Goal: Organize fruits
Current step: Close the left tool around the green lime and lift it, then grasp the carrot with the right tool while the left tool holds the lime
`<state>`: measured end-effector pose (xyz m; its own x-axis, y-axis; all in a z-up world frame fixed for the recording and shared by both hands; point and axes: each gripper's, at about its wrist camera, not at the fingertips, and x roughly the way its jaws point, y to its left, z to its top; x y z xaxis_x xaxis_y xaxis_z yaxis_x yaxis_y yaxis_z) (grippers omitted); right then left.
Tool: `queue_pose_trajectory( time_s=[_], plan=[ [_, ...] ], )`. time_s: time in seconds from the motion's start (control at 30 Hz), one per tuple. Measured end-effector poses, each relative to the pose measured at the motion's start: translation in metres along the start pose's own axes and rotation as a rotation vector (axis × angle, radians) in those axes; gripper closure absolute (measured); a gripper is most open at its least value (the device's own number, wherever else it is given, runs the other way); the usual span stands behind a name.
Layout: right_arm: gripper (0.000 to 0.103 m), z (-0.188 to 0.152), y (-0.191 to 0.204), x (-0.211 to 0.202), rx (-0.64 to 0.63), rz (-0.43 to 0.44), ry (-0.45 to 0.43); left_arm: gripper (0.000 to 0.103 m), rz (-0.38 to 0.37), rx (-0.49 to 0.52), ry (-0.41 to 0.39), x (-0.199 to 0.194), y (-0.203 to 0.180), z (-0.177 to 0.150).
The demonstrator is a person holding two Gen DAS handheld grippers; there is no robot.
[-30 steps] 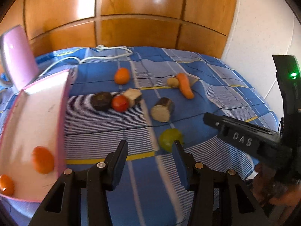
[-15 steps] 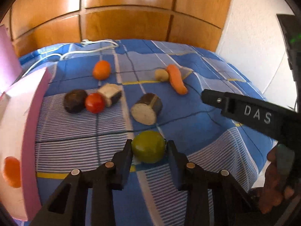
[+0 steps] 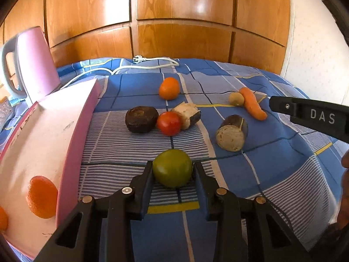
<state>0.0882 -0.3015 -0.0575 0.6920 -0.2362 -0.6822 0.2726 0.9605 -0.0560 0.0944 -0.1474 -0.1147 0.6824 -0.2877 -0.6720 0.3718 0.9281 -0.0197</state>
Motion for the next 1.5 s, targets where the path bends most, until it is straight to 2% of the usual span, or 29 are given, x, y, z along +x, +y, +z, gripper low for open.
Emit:
queue_pose_trajectory(
  time_s=[0.6,0.93,1.07,1.2,1.33,1.5],
  plan=[
    [0.063,0.001,0.011,0.022,-0.040,-0.002,0.021,0.067,0.008,-0.005,-0.023,0.002,-0.002,0.000],
    [0.063,0.003,0.010,0.042,-0.034,0.002,0.065,0.067,0.009,-0.002,-0.026,0.001,-0.002,0.000],
    [0.063,0.007,0.000,0.054,0.031,0.050,0.108,0.067,0.008,-0.003,-0.027,0.001,-0.002,0.000],
    [0.063,0.013,-0.028,0.068,0.184,0.129,0.158,0.067,0.006,-0.006,-0.028,0.001,-0.002,0.000],
    [0.064,0.019,-0.049,0.076,0.276,0.171,0.160,0.067,0.001,-0.010,-0.030,0.001,-0.001,0.000],
    [0.064,0.032,-0.056,0.084,0.290,0.169,0.146,0.067,-0.004,-0.015,-0.030,0.001,-0.002,0.001]
  ],
)
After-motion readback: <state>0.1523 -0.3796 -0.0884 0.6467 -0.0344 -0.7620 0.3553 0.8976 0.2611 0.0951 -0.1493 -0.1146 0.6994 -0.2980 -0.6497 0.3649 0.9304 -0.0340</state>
